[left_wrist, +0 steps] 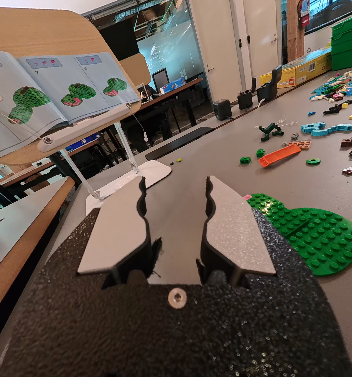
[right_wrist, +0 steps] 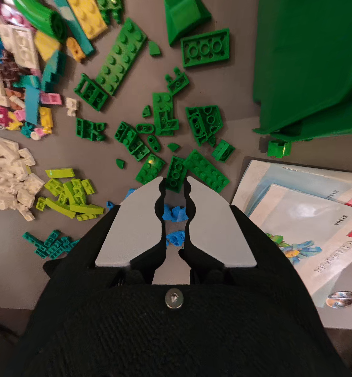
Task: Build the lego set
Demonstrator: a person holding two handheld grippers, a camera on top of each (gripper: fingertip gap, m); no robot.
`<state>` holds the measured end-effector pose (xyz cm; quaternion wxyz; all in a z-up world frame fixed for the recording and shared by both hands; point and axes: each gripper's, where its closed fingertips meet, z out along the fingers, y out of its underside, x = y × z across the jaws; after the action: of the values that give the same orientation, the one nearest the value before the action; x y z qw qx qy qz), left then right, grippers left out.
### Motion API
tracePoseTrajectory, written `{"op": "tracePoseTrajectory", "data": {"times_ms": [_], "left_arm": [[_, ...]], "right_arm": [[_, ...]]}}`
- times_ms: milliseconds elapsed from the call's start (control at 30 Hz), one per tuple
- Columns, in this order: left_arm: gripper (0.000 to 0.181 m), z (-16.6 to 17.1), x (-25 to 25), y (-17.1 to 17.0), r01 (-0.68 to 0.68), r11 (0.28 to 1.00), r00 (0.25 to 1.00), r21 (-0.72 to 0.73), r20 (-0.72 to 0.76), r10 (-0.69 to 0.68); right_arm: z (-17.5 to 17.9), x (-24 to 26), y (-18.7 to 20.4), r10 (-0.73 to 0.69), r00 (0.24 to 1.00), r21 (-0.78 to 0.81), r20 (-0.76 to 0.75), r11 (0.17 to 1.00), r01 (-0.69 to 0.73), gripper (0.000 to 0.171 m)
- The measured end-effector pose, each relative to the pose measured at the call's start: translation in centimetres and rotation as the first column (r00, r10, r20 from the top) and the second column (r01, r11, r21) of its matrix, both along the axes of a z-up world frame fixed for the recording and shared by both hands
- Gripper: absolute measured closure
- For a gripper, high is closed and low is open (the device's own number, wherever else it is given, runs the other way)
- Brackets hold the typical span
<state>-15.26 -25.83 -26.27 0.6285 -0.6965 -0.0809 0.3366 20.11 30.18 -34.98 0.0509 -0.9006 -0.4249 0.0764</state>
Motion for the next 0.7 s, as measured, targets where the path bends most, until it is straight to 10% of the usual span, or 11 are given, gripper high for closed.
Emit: {"op": "tracePoseTrajectory", "data": {"times_ms": [200, 500, 700], "left_arm": [[0.125, -0.2, 0.0, 0.2, 0.001, 1.000, 1.000, -0.013, -0.002, -0.001], [0.125, -0.2, 0.4, 0.3, 0.015, 1.000, 1.000, -0.025, -0.025, -0.016], [0.125, -0.2, 0.6, 0.3, 0.027, 0.999, 0.999, -0.026, -0.024, -0.028]], "right_arm": [[5.6, -9.2, -8.7, 0.402, 0.864, 0.154, -0.304, 0.915, -0.372, 0.156], [3.5, -21.3, -38.0, 0.925, 0.173, 0.230, -0.337, 0.259, -0.938, 0.156], [0.9, -24.7, -45.3, 0.970, 0.011, 0.266, -0.244, 0.077, -0.961, 0.156]]}}
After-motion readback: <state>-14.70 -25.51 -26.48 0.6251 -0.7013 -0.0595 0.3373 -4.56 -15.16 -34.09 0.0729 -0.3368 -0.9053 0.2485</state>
